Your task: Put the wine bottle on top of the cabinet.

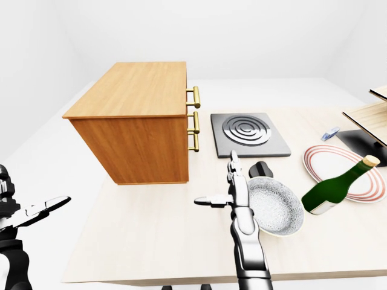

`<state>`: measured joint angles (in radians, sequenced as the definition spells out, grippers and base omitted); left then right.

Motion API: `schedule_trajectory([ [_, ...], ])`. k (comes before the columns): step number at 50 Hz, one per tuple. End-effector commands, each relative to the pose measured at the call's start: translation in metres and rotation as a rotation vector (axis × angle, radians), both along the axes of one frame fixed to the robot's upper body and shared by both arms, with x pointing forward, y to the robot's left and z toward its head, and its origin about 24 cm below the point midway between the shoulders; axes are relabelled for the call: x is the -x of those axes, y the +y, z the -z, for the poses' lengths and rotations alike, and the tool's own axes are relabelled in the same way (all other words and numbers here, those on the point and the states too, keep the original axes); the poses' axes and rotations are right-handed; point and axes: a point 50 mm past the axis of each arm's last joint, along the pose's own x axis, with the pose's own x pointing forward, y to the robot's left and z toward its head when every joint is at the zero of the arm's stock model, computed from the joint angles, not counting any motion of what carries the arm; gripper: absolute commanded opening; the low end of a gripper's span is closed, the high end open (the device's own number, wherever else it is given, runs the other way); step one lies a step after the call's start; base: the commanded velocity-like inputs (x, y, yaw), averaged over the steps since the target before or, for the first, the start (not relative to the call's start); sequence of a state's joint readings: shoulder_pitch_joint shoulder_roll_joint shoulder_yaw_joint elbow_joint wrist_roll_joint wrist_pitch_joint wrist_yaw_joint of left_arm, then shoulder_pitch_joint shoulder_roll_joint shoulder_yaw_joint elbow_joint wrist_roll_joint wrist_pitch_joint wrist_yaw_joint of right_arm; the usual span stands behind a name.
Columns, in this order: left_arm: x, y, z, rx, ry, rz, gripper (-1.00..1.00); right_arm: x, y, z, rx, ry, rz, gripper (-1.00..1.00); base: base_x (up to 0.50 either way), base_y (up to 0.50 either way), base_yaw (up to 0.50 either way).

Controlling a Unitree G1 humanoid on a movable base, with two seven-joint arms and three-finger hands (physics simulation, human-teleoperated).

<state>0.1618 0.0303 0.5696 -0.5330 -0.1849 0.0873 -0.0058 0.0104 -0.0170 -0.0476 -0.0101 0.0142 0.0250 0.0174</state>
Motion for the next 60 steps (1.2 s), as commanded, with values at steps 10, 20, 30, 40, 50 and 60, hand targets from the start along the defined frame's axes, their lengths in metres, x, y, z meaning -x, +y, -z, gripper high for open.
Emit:
schedule_trajectory([
  [10,0.000,0.001,0.003,0.004,0.011,-0.003,1.00,0.030,-0.051,-0.070,-0.064,-0.273,0.398,1.00,0.00,0.00,0.00],
  [20,0.001,0.001,0.001,0.003,0.002,-0.003,1.00,0.046,-0.074,-0.067,-0.080,-0.290,0.584,1.00,0.00,0.00,0.00],
  [30,0.000,0.000,0.000,-0.002,0.001,-0.003,1.00,0.051,-0.084,-0.067,-0.103,-0.295,0.660,1.00,0.00,0.00,0.00],
  [40,0.001,0.001,0.001,0.007,0.003,-0.003,1.00,0.057,-0.095,-0.059,-0.139,-0.281,0.744,1.00,0.00,0.00,0.00],
  [50,-0.001,0.000,0.001,0.001,0.007,-0.001,1.00,0.068,-0.107,-0.062,-0.157,-0.294,0.837,1.00,0.00,0.00,0.00],
  [60,0.000,0.001,0.003,0.010,0.009,-0.003,1.00,0.074,-0.116,-0.055,-0.214,-0.281,0.904,1.00,0.00,0.00,0.00],
])
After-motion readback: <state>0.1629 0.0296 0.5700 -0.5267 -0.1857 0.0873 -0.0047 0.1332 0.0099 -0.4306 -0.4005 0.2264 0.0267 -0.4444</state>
